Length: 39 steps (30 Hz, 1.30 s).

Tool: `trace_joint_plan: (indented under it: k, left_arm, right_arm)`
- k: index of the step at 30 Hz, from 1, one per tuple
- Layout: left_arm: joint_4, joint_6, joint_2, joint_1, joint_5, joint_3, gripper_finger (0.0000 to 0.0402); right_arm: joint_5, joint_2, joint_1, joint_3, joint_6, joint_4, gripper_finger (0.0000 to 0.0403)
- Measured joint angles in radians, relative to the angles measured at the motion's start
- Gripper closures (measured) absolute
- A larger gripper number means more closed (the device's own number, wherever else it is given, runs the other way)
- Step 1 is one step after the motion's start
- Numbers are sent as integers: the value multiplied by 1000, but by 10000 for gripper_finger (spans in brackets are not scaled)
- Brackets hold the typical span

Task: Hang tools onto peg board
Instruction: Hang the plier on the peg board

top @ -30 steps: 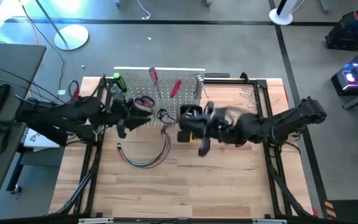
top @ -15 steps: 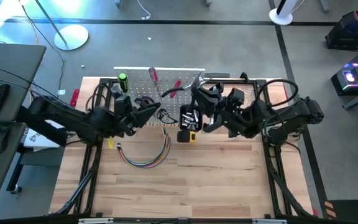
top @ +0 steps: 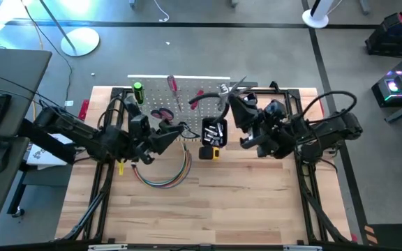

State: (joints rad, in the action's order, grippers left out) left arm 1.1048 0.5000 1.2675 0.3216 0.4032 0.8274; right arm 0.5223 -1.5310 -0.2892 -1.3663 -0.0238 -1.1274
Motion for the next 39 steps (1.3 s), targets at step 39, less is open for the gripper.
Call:
trace_joint_plan:
  k: [39]
  left_arm:
    - [-378,-108,50,21,-70,209,234]
  right_arm:
    - [52,-105,-57,0,112,-66,386]
